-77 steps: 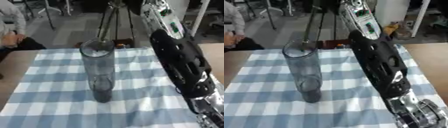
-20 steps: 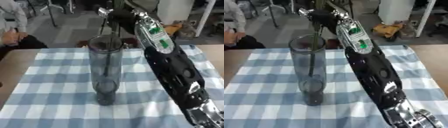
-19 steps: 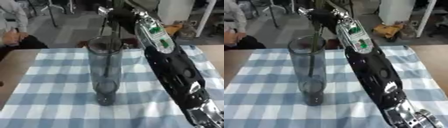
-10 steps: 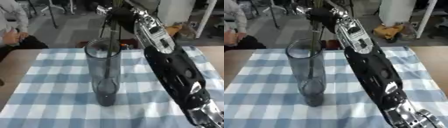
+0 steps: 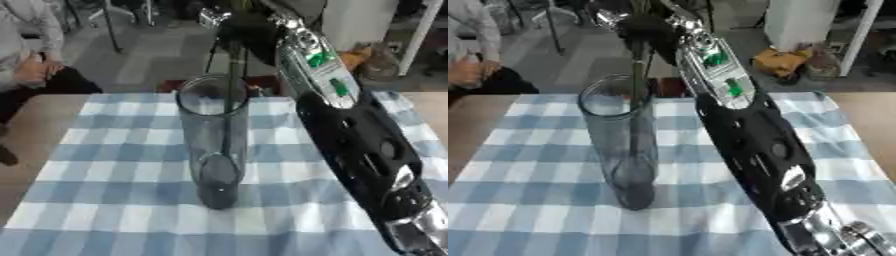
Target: Arrange flowers into the vase.
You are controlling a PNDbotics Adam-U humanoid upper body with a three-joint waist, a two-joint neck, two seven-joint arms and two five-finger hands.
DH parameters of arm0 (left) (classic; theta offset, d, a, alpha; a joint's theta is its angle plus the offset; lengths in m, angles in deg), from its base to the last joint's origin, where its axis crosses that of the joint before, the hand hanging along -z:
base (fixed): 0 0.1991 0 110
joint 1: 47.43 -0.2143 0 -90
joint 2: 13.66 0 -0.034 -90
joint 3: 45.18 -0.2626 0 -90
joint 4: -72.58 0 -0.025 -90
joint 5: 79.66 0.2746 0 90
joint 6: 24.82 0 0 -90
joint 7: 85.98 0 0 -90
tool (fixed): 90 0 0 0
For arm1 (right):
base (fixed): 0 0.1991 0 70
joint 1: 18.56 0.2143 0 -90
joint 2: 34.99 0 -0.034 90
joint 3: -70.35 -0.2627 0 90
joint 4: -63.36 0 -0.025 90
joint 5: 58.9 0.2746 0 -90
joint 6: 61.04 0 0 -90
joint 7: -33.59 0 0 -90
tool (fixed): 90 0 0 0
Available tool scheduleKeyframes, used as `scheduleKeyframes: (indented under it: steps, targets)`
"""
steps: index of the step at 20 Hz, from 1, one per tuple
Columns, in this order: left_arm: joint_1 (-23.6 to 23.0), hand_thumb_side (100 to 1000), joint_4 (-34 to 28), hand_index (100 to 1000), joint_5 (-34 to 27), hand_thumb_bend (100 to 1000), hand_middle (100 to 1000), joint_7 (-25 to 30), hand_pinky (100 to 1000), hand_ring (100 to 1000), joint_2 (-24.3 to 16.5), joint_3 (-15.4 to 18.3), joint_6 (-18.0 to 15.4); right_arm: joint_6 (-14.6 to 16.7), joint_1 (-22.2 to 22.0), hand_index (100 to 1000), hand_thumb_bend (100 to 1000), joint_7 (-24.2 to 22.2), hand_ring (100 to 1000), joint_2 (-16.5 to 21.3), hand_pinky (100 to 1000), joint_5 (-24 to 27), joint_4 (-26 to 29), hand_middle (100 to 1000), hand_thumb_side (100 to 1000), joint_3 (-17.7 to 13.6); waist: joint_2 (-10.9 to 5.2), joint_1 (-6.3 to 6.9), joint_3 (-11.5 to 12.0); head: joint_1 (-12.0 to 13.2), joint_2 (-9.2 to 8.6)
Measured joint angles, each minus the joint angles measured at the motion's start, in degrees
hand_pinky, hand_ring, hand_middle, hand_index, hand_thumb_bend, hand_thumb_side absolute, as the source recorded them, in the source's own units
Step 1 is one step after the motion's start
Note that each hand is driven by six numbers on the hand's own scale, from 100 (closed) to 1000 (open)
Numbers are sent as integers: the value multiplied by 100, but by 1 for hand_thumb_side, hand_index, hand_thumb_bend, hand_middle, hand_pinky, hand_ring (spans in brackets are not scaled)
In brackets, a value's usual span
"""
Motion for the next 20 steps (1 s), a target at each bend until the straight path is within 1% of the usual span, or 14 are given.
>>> scheduleKeyframes:
  steps: [11,20]
  targets:
    - [-1,1000,0,817,-23,100,707,10,392,603,42,1,11,545,-123,100,236,-416,273,11,136,-36,18,100,100,75,0,16,13,61,0]
    - [-1,1000,0,817,-41,100,708,15,392,603,49,1,15,716,-221,100,231,-497,282,-15,143,-229,9,100,100,106,5,61,18,4,-29]
